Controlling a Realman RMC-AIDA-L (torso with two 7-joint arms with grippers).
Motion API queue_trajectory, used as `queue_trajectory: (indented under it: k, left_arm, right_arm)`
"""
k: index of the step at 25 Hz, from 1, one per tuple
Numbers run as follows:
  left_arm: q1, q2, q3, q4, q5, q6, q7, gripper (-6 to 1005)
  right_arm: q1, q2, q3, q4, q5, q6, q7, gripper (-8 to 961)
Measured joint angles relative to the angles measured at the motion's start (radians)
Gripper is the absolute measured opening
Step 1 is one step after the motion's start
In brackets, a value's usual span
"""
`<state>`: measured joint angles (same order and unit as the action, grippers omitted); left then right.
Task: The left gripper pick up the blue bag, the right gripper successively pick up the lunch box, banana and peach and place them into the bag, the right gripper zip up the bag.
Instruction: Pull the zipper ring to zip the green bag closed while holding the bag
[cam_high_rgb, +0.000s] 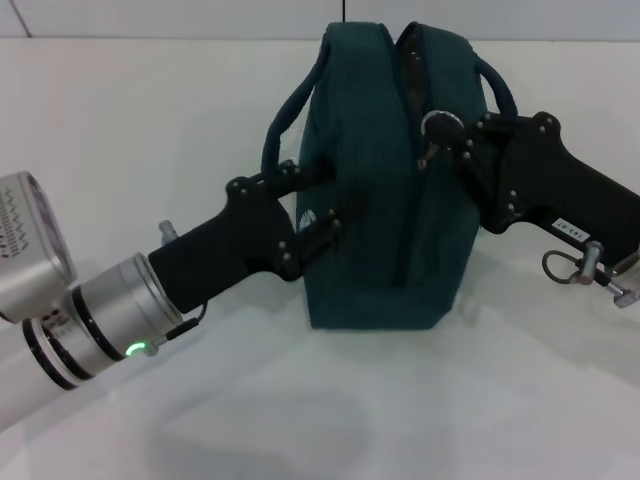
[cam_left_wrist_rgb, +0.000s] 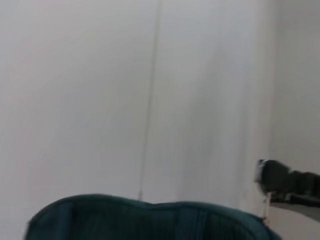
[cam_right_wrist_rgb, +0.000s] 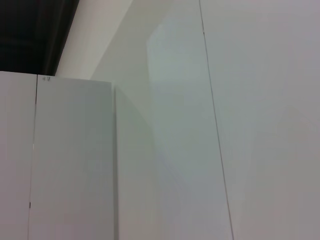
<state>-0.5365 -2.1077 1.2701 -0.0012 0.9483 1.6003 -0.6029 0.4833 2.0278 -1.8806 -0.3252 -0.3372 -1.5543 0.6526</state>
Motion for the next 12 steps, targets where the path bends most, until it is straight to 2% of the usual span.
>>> queue_trajectory:
  k: [6, 12]
  left_arm:
    - [0.013, 0.000, 0.000, -0.003, -0.030, -0.014, 0.008, 412]
    - [0.014, 0.000, 0.009, 0.003, -0.003, -0.019, 0.078, 327]
  right_arm:
    - [-0.001, 0.000, -0.001, 0.000, 0.001, 0.001, 0.005, 16]
    - [-0.006, 0.000, -0.002, 0.001, 0.003, 0.001, 0.007, 16]
